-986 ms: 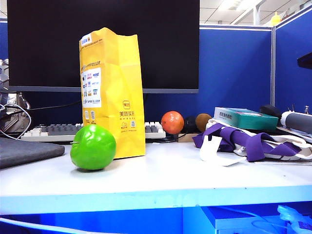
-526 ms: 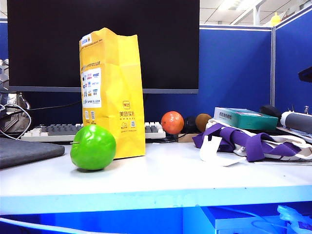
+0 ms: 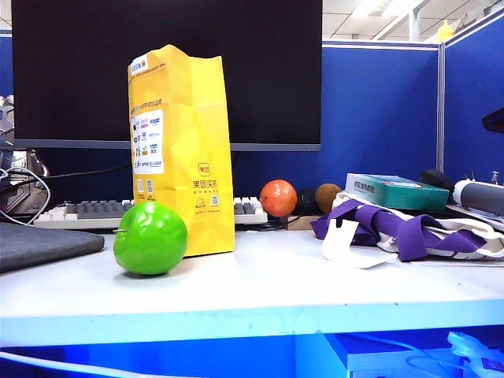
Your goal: Pick up the green apple and throw it into the yellow paper bag.
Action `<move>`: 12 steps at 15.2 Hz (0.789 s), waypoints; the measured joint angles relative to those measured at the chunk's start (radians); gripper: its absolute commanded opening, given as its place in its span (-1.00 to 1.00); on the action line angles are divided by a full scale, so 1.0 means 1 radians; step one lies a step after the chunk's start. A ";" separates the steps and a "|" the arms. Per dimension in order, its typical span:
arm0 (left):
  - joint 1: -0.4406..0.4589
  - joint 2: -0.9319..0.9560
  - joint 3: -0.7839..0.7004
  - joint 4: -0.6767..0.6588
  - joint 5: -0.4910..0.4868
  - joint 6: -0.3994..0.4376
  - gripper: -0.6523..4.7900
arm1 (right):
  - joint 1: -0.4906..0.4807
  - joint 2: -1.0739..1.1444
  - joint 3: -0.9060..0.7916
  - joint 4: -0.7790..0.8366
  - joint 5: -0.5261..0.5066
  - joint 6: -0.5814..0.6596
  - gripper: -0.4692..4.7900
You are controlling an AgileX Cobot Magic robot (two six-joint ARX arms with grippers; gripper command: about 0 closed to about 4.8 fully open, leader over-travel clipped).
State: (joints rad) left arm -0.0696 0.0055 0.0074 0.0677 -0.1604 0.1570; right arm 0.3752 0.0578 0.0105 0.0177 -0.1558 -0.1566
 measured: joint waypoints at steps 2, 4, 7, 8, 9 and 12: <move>0.000 0.000 0.000 -0.002 0.000 0.000 1.00 | 0.000 0.000 0.000 0.000 0.000 0.000 -0.83; 0.001 0.000 0.000 0.018 0.000 0.000 1.00 | 0.000 0.000 0.000 0.000 0.000 0.000 -0.83; 0.001 0.000 0.000 0.017 0.002 0.000 1.00 | 0.000 0.000 0.000 0.000 0.000 0.000 -0.83; 0.001 0.000 0.000 0.017 0.002 0.000 1.00 | 0.000 0.000 0.000 0.000 0.000 0.000 -0.83; 0.001 0.000 0.000 0.017 0.002 0.000 1.00 | 0.000 0.000 0.000 0.000 0.000 0.000 -0.83; 0.001 0.000 0.000 0.017 0.002 0.000 1.00 | 0.000 0.000 0.000 0.000 0.000 0.000 -0.83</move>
State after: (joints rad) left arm -0.0689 0.0051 0.0078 0.0849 -0.1581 0.1566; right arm 0.3752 0.0578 0.0105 0.0174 -0.1562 -0.1566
